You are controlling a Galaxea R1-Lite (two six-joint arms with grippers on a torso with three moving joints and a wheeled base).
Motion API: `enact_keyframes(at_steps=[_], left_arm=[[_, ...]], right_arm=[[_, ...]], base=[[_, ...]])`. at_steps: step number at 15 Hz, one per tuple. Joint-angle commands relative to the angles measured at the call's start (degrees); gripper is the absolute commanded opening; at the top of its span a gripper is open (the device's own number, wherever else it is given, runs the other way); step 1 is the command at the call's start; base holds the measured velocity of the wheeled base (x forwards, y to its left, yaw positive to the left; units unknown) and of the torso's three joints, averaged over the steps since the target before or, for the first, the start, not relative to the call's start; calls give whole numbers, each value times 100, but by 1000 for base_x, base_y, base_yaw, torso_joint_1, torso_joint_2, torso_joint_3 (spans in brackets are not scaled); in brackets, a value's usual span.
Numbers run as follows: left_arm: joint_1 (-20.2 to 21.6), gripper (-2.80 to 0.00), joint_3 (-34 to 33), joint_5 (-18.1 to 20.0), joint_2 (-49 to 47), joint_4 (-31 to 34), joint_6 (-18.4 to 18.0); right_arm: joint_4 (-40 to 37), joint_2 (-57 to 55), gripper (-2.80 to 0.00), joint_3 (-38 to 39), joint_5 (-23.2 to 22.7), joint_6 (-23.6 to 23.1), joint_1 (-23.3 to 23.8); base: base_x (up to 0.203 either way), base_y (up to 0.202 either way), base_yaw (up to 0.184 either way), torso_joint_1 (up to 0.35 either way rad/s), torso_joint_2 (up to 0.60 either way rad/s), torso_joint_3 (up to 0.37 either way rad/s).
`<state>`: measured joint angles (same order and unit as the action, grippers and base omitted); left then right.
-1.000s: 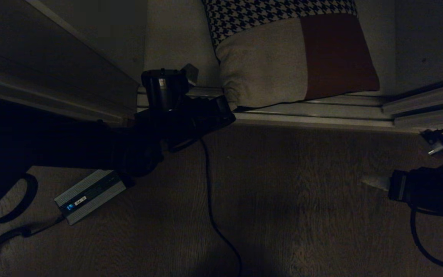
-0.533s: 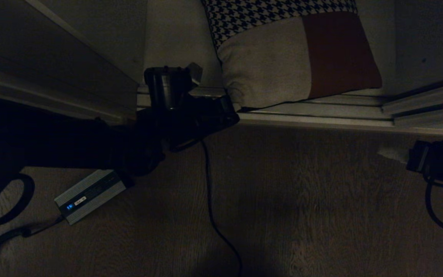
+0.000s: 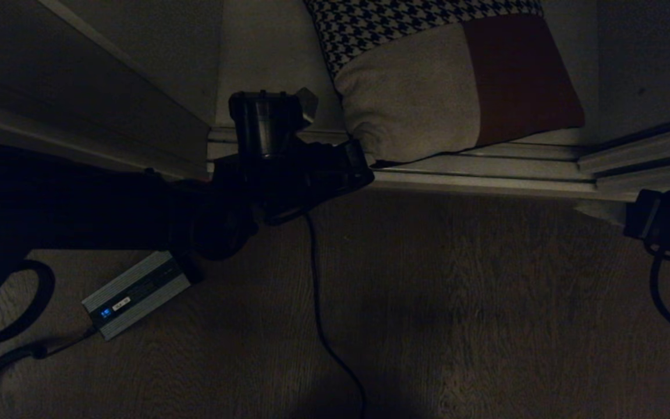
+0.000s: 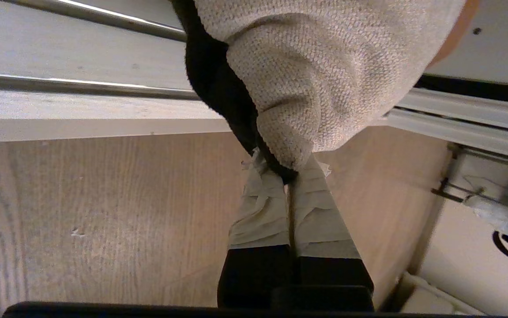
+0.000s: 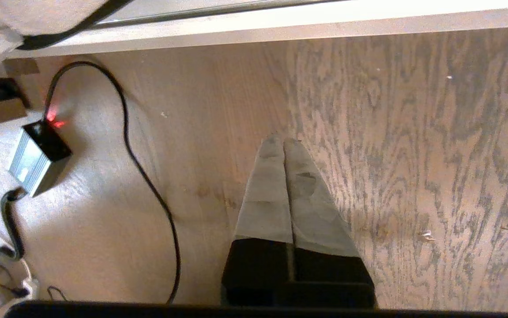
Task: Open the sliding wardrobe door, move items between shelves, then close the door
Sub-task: Place the pillow on the higher shelf
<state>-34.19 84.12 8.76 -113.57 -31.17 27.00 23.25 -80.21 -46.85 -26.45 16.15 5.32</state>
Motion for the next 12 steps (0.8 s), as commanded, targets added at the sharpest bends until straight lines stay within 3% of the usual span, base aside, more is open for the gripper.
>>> enact_keyframes(at_steps=[1, 4, 9, 12], left_arm=[[1, -280, -36, -39, 28, -21, 24], [0, -280, -62, -40, 115, 40, 16], [1, -280, -273, -38, 379, 44, -116], [-8, -280, -282, -32, 367, 41, -116]], right_arm=[[22, -48, 0, 18, -16, 3, 5], [82, -253, 0, 7, -28, -10, 4], [1729, -902, 0, 248, 22, 24, -46], [1935, -1205, 0, 182, 108, -4, -49]], base=[[0, 0, 0, 0, 0, 0], [0, 0, 0, 0, 0, 0], [0, 0, 0, 0, 0, 0], [0, 0, 0, 0, 0, 0]])
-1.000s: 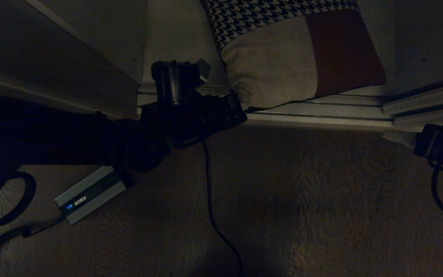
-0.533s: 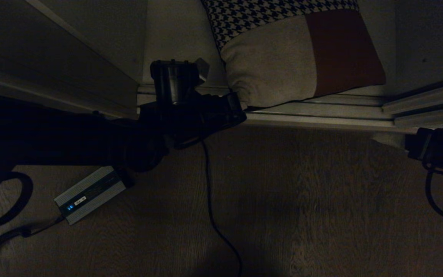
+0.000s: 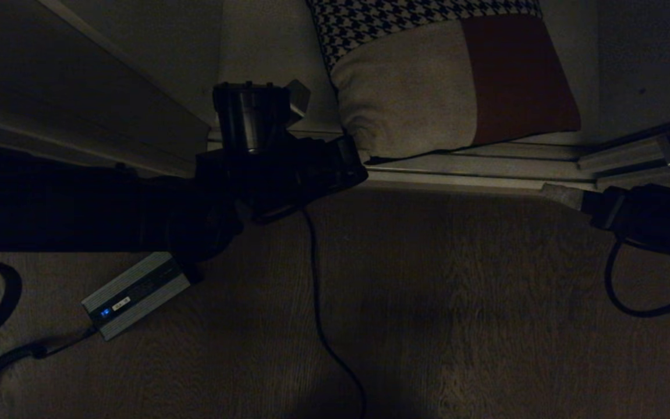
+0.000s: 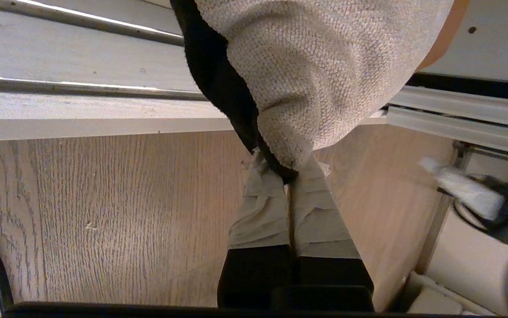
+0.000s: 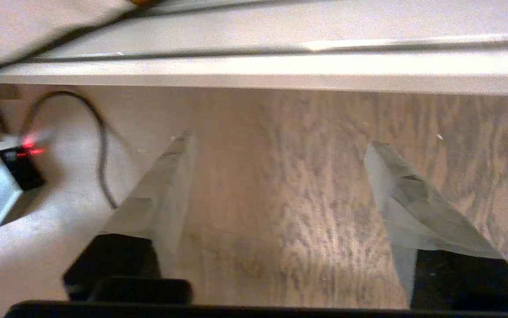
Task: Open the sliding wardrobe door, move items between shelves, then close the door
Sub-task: Place the pillow on the higher shelf
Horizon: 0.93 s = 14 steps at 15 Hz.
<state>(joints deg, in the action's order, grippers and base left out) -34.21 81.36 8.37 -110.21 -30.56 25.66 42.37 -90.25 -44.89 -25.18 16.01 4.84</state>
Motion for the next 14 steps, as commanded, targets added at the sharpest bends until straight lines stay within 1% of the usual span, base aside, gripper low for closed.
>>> enact_keyframes(at_steps=[1, 2, 4, 5, 7, 9, 12, 14], left_arm=[[-7, -280, 3, 7, 13, -27, 18], [-16, -280, 3, 16, 8, -29, 18], [-42, -280, -14, 11, -1, -29, 18], [-42, -280, -27, 16, 8, -20, 14], [-51, -280, -88, 16, 30, -27, 18], [-68, -280, -129, 16, 45, -29, 15], [-130, -280, -103, 16, 61, -29, 18], [-190, -280, -118, 10, 61, -20, 18]], right_arm=[[67, -320, 0, -40, 28, 6, -1], [186, -484, 0, -76, 50, 7, -1], [750, -831, 0, -197, 63, 34, -1], [905, -919, 0, -267, 58, 55, -1], [917, -951, 0, -447, 48, 151, -5], [937, -903, 0, -740, 49, 547, 18], [1185, -1003, 0, -938, 34, 729, 262], [1239, -1112, 0, -1098, 18, 1027, 307]], base=[[0, 0, 0, 0, 0, 0], [0, 0, 0, 0, 0, 0], [0, 0, 0, 0, 0, 0], [0, 0, 0, 0, 0, 0], [0, 0, 0, 0, 0, 0], [0, 0, 0, 0, 0, 0], [0, 0, 0, 0, 0, 0], [0, 0, 0, 0, 0, 0]])
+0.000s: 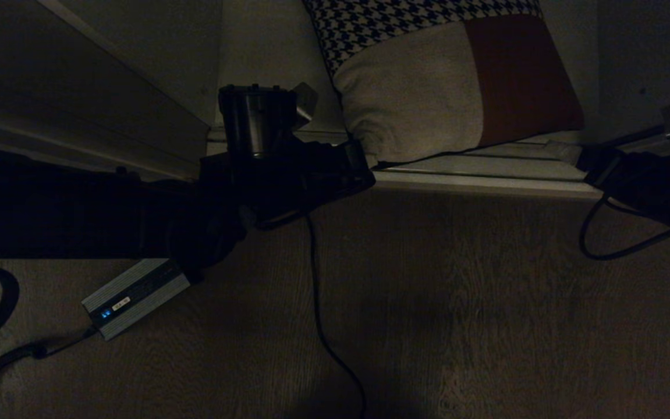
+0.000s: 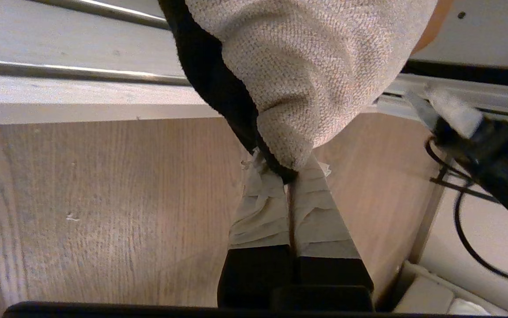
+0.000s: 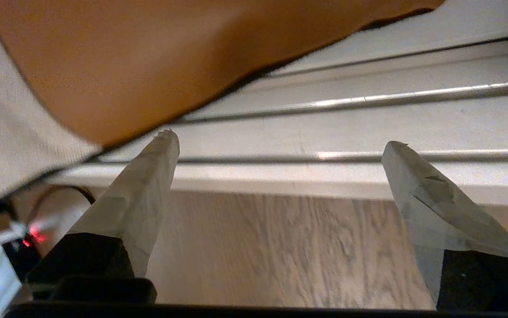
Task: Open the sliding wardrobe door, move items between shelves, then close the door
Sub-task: Place the pillow on the higher shelf
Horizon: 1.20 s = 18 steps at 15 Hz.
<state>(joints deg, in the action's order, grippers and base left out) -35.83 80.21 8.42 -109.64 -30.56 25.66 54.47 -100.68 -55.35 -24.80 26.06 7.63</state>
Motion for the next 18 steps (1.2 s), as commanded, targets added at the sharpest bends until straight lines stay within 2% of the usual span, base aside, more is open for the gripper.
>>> enact_keyframes(at_steps=[1, 7, 11, 18], left_arm=[[-29, -280, -6, 1, 4, -20, 18], [-47, -280, -15, 1, 4, -20, 9], [-40, -280, -10, 10, 31, -20, 0], [-38, -280, 76, 28, -13, 59, -42]], right_arm=[[60, -209, 0, -193, -8, 64, 57], [312, -755, 0, -795, -40, 103, 54], [332, -950, 0, -1287, -43, 595, 37], [853, -1449, 0, -1692, -161, 615, -25]], base=[[0, 0, 0, 0, 0, 0], [0, 0, 0, 0, 0, 0], [0, 0, 0, 0, 0, 0], [0, 0, 0, 0, 0, 0]])
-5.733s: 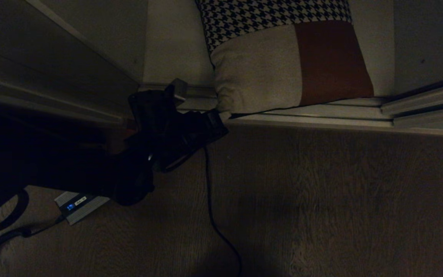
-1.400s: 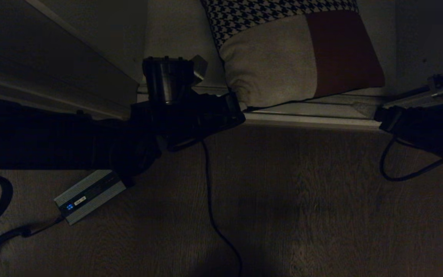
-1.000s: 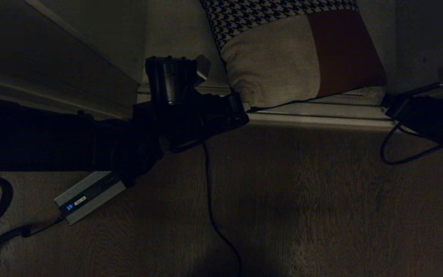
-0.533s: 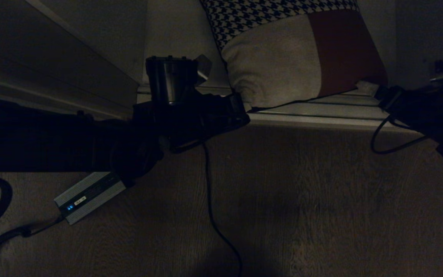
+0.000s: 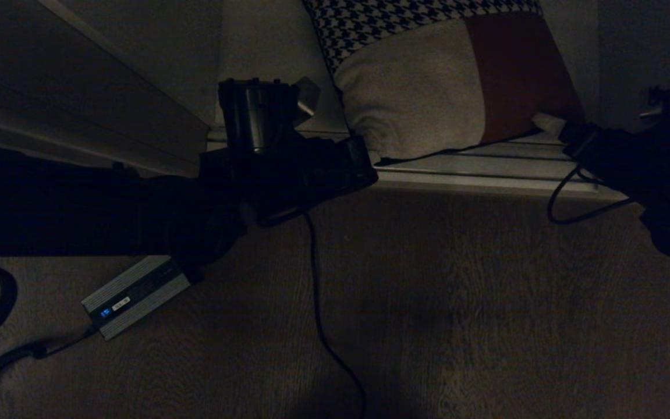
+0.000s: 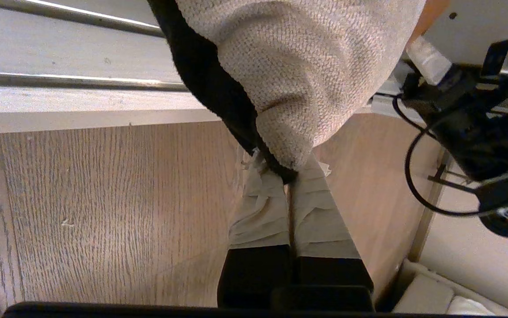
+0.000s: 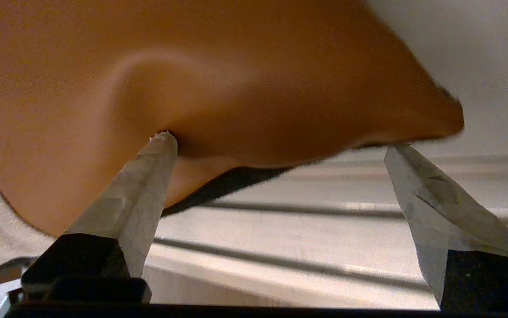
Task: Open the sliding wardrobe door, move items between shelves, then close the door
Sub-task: Place the pillow on the higher shelf
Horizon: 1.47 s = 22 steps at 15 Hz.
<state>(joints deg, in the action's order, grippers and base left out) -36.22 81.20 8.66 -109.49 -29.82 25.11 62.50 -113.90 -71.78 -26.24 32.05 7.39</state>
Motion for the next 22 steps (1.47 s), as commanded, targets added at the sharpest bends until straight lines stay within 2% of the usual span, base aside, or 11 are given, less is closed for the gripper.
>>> enact_keyframes(at_steps=[1, 4, 8, 14, 15, 22], left_arm=[[1, -280, -34, 5, -37, -15, 3], [1, -280, -54, 13, -44, -24, 3], [1, -280, -217, 13, -37, -61, 5], [1, -280, -271, 13, -38, -77, 12], [1, -280, -245, 13, -29, -68, 12], [0, -280, -254, 4, -37, -86, 20]], right_arm=[[165, -246, 0, -192, -20, 24, 0], [168, -302, 0, -631, -21, 38, -18], [175, -116, 0, -632, -30, 175, -18], [158, -512, 0, -1037, -22, 328, -26], [154, -538, -280, -1074, -22, 328, -27], [218, -695, -280, -1090, -4, 319, -27]], base=[[0, 0, 0, 0, 0, 0], [0, 0, 0, 0, 0, 0], [0, 0, 0, 0, 0, 0], [0, 0, 0, 0, 0, 0], [0, 0, 0, 0, 0, 0], [0, 0, 0, 0, 0, 0]])
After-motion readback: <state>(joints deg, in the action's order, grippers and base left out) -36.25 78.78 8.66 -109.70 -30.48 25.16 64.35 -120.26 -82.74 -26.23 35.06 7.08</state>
